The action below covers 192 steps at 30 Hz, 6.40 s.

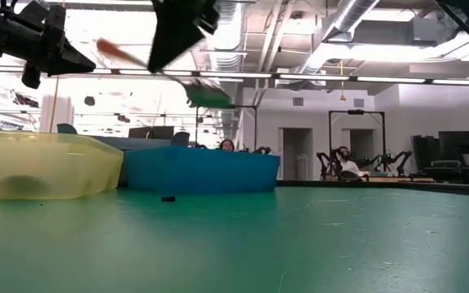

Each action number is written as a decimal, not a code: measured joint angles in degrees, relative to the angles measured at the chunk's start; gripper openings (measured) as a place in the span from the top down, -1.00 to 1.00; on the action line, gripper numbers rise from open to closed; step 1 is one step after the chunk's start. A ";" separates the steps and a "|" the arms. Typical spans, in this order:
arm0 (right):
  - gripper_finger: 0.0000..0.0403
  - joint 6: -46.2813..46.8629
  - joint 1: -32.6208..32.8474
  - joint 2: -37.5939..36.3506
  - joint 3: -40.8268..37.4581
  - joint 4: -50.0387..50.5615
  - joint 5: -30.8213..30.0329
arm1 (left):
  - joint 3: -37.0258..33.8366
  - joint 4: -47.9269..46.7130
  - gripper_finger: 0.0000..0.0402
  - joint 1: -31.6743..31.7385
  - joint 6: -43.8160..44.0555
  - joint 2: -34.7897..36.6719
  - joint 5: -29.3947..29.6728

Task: Sort silverware by color (type)
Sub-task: Put the orange spoon into the blue bin, then return to Home Position

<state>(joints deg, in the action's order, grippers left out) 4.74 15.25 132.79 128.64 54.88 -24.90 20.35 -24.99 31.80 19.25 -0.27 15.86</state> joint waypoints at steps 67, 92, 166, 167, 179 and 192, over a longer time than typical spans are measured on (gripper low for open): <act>0.49 -41.65 -30.40 -4.55 -16.28 -14.47 32.48 | -0.01 -0.85 0.85 0.01 2.69 0.02 5.49; 0.50 -23.87 -30.87 -31.62 -17.34 -7.99 59.67 | 0.01 6.95 0.85 -1.08 2.40 0.04 -6.34; 0.50 15.34 -40.05 -129.53 -128.08 -57.25 30.71 | -19.66 29.60 0.85 -24.12 -6.01 0.02 -0.11; 0.50 15.34 -40.05 -129.38 -128.08 -57.29 30.71 | -19.66 29.48 0.85 -24.30 -6.42 0.02 -0.16; 0.50 15.25 -40.05 -129.39 -128.10 -57.24 30.73 | -19.66 28.44 0.85 -24.32 -6.58 0.00 -0.17; 0.50 15.21 -40.05 -129.39 -128.10 -57.10 30.79 | -19.68 28.46 0.85 -24.29 -6.31 0.00 -0.24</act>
<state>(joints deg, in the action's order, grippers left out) 19.94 -24.80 3.40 0.54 -2.22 5.89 0.67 3.46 7.51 12.93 -0.27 15.62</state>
